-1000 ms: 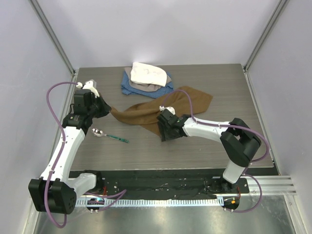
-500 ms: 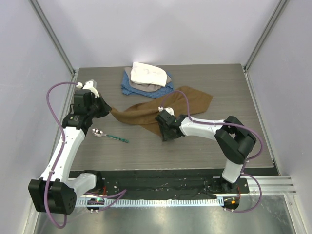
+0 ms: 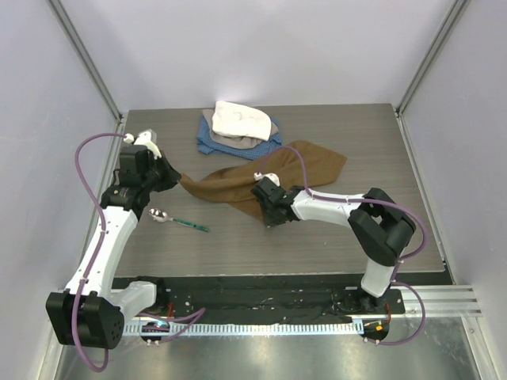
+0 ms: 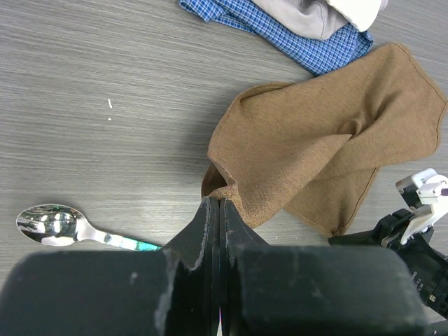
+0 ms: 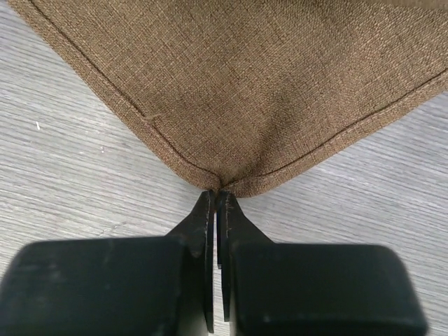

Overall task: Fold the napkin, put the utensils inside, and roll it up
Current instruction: Flatten the napkin out

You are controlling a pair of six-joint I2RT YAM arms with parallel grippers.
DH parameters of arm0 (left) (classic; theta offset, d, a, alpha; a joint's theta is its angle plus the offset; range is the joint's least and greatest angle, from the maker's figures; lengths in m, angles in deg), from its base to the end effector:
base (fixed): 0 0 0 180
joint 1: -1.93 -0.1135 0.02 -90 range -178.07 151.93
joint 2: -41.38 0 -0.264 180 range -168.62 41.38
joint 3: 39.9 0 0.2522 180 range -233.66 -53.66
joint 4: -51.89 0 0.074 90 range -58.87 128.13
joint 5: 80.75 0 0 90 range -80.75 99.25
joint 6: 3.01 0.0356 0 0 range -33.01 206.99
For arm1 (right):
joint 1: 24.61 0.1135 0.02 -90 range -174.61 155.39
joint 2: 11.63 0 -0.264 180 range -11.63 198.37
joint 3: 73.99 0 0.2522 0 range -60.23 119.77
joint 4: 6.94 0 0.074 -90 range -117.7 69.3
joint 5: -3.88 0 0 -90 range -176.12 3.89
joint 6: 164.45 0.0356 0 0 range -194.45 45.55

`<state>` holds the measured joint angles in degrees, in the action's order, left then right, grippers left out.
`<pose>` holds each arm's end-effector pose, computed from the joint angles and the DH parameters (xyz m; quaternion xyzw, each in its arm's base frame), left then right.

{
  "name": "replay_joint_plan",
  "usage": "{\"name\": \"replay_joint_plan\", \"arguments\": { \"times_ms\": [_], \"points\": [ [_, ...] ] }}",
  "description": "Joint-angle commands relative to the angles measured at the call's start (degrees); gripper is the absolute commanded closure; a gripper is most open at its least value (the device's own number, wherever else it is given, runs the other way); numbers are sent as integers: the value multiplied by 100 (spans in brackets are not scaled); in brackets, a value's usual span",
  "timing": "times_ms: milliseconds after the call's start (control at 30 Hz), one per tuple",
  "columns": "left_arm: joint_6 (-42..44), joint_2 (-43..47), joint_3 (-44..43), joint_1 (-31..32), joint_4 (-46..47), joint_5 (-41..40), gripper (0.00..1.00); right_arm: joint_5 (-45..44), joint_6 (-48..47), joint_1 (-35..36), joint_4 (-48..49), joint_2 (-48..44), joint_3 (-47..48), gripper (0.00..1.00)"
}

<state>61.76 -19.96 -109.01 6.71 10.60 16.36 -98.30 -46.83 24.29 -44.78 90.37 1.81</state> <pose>0.2332 -0.0239 0.3189 -0.1272 0.8705 -0.1750 0.4420 0.2350 0.2579 0.1626 -0.1555 0.9567 0.0571 0.2394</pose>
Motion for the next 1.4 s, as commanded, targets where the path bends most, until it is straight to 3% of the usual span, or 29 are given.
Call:
{"name": "replay_joint_plan", "arguments": {
  "times_ms": [0, 333, 533, 733, 1033, 1233, 1367],
  "points": [
    [27, 61, -55, -38, 116, 36, 100, -135, -177, -153, -115, -371, 27, 99],
    [-113, -27, -423, -38, 125, -17, 100, -293, -775, -1181, -633, -2348, 457, 99],
    [-377, -228, -827, -29, 274, 106, 100, -750, -1267, -1594, -862, -3044, 976, 99],
    [-579, -484, -1521, 111, 353, 89, 100, -1119, -1680, -2024, -958, -3274, 1748, 99],
    [-527, -862, -3823, 384, -77, 79, 100, -2112, -2295, -2052, -1126, -3721, 3656, 99],
    [-518, -493, -4861, 392, -270, 123, 100, -1929, -2498, -2052, -1091, -3985, 4588, 99],
    [-666, -308, -4862, 384, -183, 246, 100, -1718, -2472, -2060, -968, -4003, 4572, 99]
  ]
}}
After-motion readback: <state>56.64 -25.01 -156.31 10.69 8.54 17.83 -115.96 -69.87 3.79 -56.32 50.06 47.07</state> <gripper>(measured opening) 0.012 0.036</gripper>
